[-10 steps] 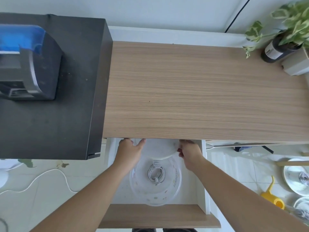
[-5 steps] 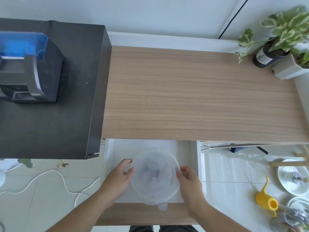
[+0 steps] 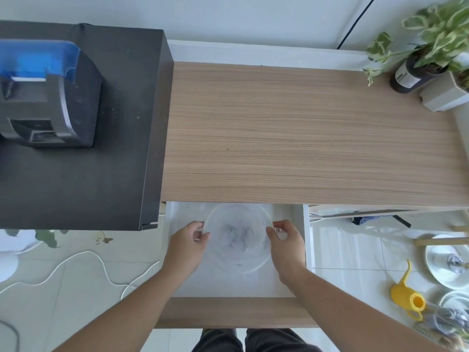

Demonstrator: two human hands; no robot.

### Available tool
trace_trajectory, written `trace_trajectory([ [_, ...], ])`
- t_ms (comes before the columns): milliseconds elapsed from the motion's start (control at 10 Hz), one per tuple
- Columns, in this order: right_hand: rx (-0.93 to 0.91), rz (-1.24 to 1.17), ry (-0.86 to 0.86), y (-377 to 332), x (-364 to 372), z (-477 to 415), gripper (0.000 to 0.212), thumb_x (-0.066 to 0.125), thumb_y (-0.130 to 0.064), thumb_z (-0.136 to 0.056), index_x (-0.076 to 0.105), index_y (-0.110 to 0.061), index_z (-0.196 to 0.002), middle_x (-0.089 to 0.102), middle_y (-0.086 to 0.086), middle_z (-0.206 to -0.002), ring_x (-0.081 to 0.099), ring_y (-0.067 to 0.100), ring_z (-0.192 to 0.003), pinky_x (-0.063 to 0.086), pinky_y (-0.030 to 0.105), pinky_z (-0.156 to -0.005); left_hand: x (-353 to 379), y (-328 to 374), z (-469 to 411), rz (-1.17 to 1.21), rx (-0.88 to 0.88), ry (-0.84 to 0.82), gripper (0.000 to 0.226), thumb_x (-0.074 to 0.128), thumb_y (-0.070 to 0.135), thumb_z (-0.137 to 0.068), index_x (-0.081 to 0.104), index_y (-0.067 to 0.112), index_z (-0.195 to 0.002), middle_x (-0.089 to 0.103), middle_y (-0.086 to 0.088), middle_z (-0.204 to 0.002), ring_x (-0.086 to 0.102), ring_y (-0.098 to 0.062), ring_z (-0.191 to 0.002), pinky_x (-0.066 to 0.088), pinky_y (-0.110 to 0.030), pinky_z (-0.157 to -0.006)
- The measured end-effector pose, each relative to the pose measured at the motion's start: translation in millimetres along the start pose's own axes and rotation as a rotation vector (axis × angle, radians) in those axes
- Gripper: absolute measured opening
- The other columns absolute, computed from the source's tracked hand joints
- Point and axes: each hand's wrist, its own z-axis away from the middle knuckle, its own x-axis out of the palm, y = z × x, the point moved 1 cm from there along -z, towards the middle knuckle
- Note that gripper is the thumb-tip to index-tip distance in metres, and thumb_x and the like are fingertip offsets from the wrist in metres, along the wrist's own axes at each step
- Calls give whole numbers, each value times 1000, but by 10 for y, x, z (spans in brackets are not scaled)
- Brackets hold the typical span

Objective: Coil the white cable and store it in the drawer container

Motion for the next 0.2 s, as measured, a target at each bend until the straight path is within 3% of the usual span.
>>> trace_trajectory([
  [100, -58, 32, -26, 18, -30, -22, 13, 64, -33, -90, 57, -37, -81, 64, -12, -93, 63, 15, -78, 41, 21, -53, -26, 15, -30, -10, 4, 1, 17, 68, 26, -96, 68, 23, -113, 71, 8, -91, 67, -6, -79, 49, -21, -55],
  [200, -80, 151, -94, -42, -116, 6, 12, 65, -33, -93, 61, -31, -104, 64, -4, -109, 64, 18, -87, 52, 29, -70, -43, 57, -19, -82, -10, -26, 30, 65, 28, -98, 65, 20, -127, 73, 2, -107, 66, -9, -83, 48, -19, -57],
])
